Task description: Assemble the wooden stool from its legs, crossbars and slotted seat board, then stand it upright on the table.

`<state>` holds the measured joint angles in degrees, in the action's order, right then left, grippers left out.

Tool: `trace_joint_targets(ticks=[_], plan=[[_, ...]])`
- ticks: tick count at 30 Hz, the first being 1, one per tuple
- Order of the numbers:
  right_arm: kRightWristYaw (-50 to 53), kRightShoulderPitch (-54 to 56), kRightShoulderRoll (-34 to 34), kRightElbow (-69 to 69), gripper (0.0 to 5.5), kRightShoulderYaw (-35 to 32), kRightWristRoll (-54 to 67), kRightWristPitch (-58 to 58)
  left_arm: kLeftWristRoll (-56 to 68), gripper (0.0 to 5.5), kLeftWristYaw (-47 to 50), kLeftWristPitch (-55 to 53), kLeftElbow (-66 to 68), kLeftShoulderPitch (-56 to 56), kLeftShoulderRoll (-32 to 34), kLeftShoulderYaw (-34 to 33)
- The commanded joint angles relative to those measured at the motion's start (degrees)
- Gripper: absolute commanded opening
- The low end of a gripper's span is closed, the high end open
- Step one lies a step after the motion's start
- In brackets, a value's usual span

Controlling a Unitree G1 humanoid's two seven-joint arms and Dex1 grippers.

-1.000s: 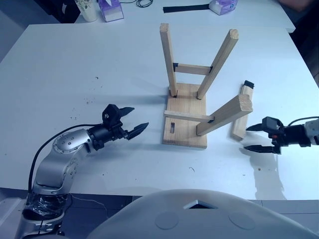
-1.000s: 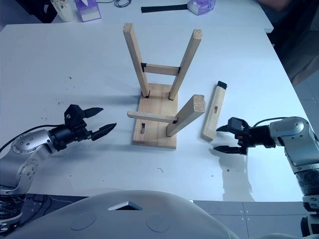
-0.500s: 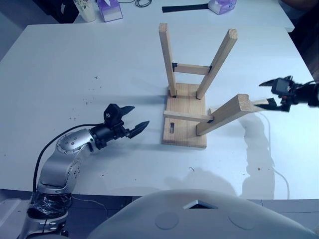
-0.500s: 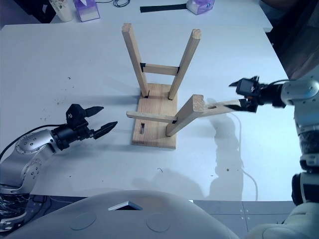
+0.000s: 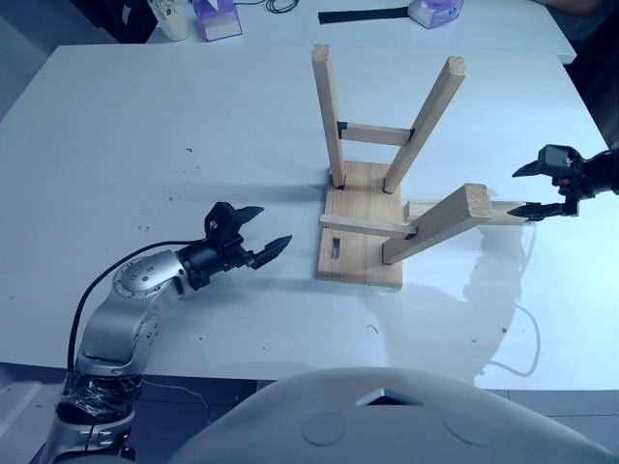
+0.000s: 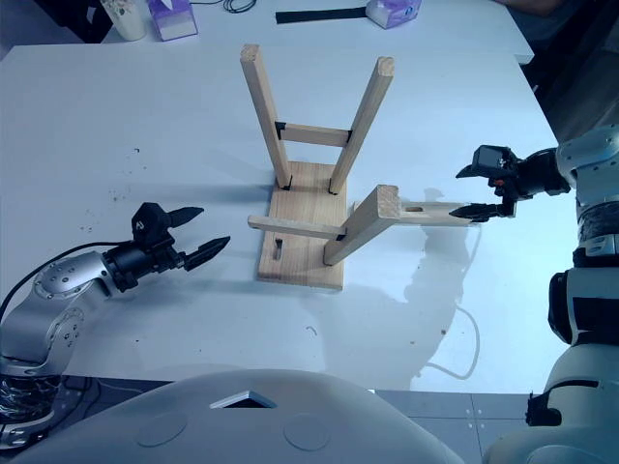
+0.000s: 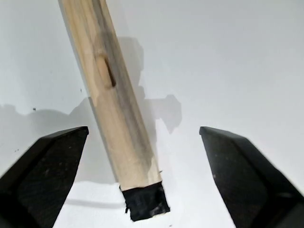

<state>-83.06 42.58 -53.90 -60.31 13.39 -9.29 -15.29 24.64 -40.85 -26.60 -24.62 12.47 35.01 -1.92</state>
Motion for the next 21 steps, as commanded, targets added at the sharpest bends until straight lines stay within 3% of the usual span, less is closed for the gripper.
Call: trace_joint_targets(ticks=[1, 17, 21], plan=[[2.00, 0.41, 1.40, -2.44, 4.32, 0.26, -1.29, -2.30, -0.12, 4.34, -1.03, -0.72, 0.17, -1.48, 1.04, 0.35], [7.72, -6.01, 4.14, -3.97, 4.32, 2.94, -5.48, -9.41, -0.17, 4.34, -3.13, -2.10, 0.78, -3.99, 1.62, 0.74], [6.26, -6.87, 4.29, -3.40, 3.72, 2.46, -4.01, -8.87, 0.33, 4.34, -3.14, -2.49, 0.81, -4.54, 1.53, 0.29]])
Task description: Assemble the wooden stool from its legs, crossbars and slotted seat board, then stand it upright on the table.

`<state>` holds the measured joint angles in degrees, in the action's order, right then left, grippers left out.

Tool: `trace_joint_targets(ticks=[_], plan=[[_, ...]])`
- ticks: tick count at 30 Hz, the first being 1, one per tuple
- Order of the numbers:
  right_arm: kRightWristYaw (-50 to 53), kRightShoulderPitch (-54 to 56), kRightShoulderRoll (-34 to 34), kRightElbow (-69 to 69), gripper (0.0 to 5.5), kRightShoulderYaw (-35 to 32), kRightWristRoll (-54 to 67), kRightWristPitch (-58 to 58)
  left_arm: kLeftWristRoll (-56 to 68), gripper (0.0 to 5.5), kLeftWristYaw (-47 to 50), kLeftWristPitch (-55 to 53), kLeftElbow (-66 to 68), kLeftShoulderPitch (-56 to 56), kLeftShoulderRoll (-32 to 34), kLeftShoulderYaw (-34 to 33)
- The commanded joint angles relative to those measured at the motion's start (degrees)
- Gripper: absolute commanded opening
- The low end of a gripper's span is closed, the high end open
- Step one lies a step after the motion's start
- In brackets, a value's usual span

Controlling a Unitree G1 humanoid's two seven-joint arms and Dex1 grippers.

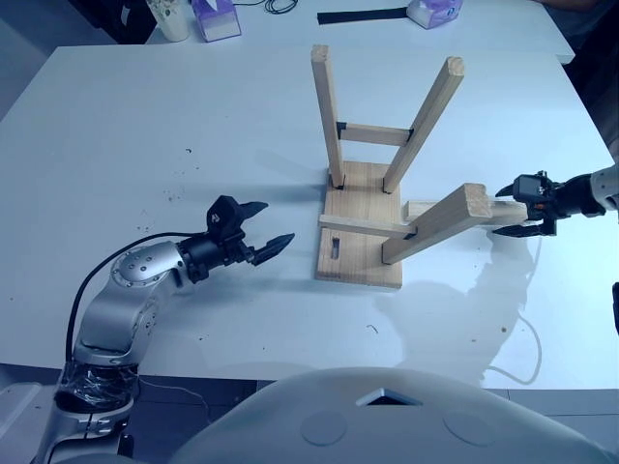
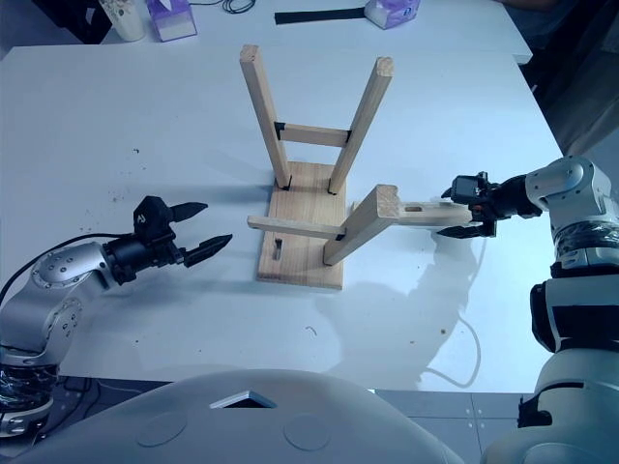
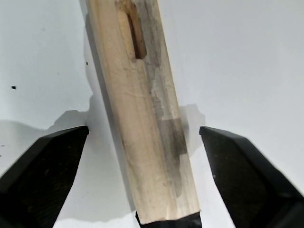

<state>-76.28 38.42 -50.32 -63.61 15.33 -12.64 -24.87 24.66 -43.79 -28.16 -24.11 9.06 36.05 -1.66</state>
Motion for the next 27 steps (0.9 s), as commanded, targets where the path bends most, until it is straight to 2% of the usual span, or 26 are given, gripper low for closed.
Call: trace_joint_targets(ticks=[1, 10, 18, 23, 27], plan=[[-0.96, -2.74, 0.72, -0.01, 3.52, 0.44, -0.40, 0.94, 0.45, 4.34, -0.18, -0.98, 0.32, -1.24, 0.44, -0.13], [-1.93, -5.36, 0.90, 1.15, 2.09, 0.16, 0.65, 1.93, 0.93, 4.34, -0.39, -1.17, 1.23, -3.34, -0.08, -0.04], [0.08, -7.82, 2.03, 3.53, 2.09, -2.33, 3.24, 4.51, 1.17, 4.34, -0.24, -0.78, 1.72, -3.41, -0.31, -0.90], [2.55, -10.46, 1.70, 7.96, 2.09, -8.28, 9.33, 6.94, 3.43, 4.34, 1.39, -1.62, 2.40, -5.79, -1.69, -3.46], [4.00, -16.42, 0.52, 17.41, 2.09, -14.08, 15.76, 11.24, 6.43, 4.34, 2.68, -2.99, 3.24, -8.03, -2.25, -6.90]])
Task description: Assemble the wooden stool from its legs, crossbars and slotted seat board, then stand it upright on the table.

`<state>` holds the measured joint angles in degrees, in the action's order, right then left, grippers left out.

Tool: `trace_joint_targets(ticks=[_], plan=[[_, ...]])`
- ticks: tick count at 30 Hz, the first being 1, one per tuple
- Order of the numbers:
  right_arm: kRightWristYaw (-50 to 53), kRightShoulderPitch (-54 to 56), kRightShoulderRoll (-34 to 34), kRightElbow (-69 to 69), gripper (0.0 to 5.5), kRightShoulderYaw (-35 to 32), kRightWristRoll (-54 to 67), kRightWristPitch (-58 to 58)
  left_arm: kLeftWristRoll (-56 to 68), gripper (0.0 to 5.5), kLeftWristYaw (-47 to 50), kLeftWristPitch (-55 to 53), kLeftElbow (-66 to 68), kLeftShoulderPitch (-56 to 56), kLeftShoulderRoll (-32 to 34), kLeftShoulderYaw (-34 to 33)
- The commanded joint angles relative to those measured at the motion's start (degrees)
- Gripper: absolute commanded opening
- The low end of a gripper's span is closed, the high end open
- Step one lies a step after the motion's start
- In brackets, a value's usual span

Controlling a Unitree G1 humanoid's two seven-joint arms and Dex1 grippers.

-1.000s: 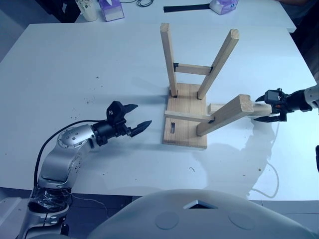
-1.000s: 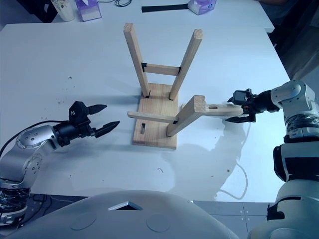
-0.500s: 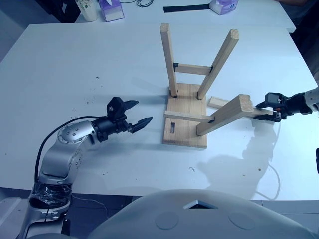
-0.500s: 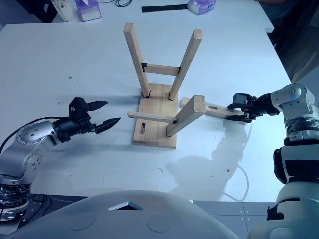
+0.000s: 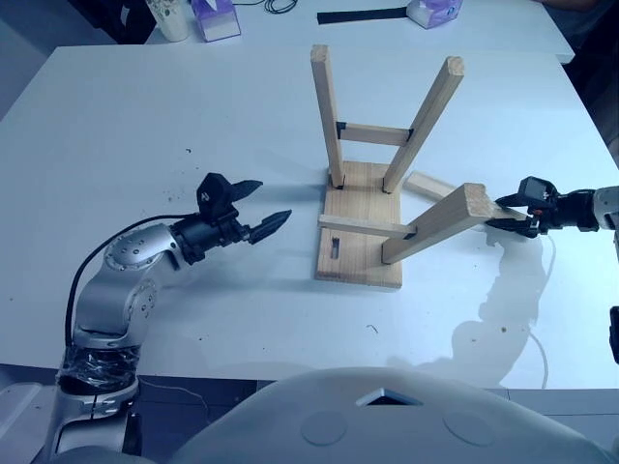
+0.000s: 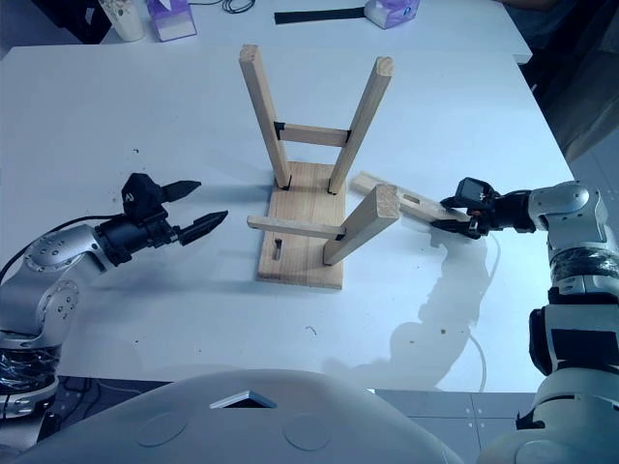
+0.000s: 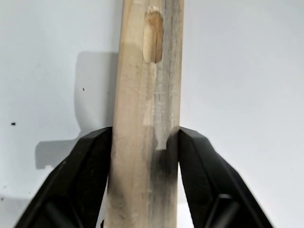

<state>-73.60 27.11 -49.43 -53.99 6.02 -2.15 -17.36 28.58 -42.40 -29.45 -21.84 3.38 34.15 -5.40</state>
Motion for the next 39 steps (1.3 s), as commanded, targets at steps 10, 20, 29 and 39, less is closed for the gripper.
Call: trace_joint_targets(ticks=[10, 20, 29, 39], plan=[[14.45, -18.19, 1.79, 35.68, 2.09, -19.98, 18.72, 19.40, 16.87, 4.34, 10.00, -11.95, 0.35, -18.01, -0.78, -13.00], [16.15, -9.05, 1.88, 62.32, 2.09, -24.17, 41.54, 42.40, 27.73, 4.34, 15.99, -16.30, -6.70, -25.64, -4.17, -10.77], [9.46, -0.05, 2.19, 64.21, 2.09, -14.85, 43.88, 47.06, 33.67, 4.34, 13.89, -16.74, -8.18, -30.01, -5.72, -5.40], [0.12, 8.79, 4.29, 58.17, 2.09, -7.43, 43.25, 48.68, 36.96, 5.26, 12.83, -14.07, -9.13, -33.07, -8.48, -2.68]])
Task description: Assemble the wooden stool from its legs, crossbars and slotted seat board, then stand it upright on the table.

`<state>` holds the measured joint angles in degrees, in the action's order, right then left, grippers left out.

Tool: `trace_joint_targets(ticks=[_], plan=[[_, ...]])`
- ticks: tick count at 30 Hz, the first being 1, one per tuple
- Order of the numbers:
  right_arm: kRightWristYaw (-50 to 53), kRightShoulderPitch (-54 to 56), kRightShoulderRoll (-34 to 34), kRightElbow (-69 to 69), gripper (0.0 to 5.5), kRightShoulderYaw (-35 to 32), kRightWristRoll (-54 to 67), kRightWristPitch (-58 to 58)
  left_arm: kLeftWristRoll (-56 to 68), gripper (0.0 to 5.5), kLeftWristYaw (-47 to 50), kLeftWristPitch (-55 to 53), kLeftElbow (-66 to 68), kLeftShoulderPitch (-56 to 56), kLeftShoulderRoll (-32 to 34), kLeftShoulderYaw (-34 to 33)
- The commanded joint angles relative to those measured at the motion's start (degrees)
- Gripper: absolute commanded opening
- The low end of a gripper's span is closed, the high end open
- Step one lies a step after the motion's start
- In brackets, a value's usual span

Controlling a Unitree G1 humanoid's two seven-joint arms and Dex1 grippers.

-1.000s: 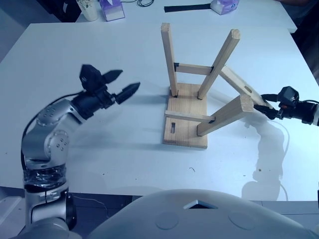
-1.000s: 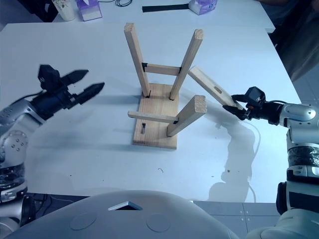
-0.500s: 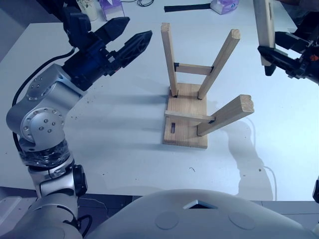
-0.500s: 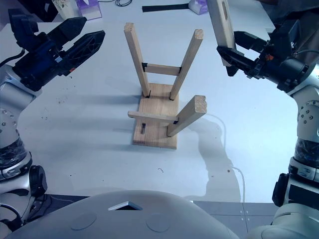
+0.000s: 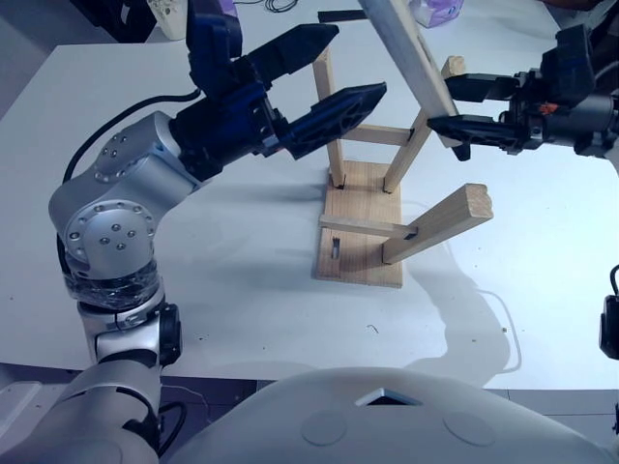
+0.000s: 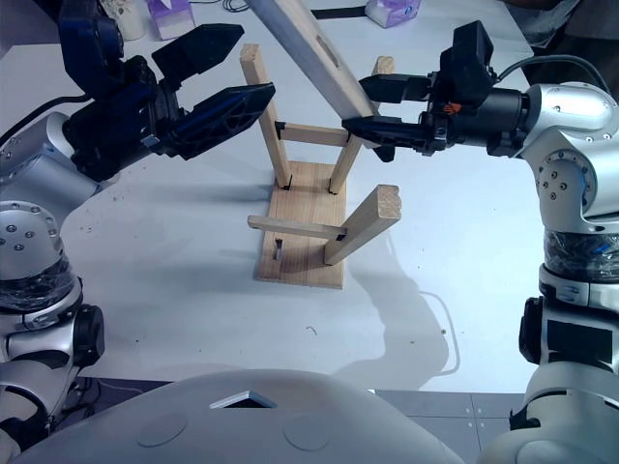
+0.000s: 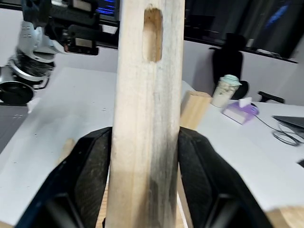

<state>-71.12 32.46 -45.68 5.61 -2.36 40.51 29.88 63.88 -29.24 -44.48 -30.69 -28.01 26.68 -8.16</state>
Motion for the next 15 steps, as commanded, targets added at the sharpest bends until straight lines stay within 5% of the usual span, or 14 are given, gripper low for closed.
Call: trace_joint_targets(ticks=[1, 15], plan=[[-3.00, 3.86, 0.71, -1.65, 2.09, 1.21, 0.69, 1.67, 1.96, 5.26, 0.00, 1.23, -0.26, -1.94, -1.34, 0.05], [-7.10, 2.83, 1.26, 1.81, 2.09, 2.78, 1.53, 6.82, 2.94, 5.26, -0.89, 1.32, -1.75, -1.06, -0.76, 1.79]])
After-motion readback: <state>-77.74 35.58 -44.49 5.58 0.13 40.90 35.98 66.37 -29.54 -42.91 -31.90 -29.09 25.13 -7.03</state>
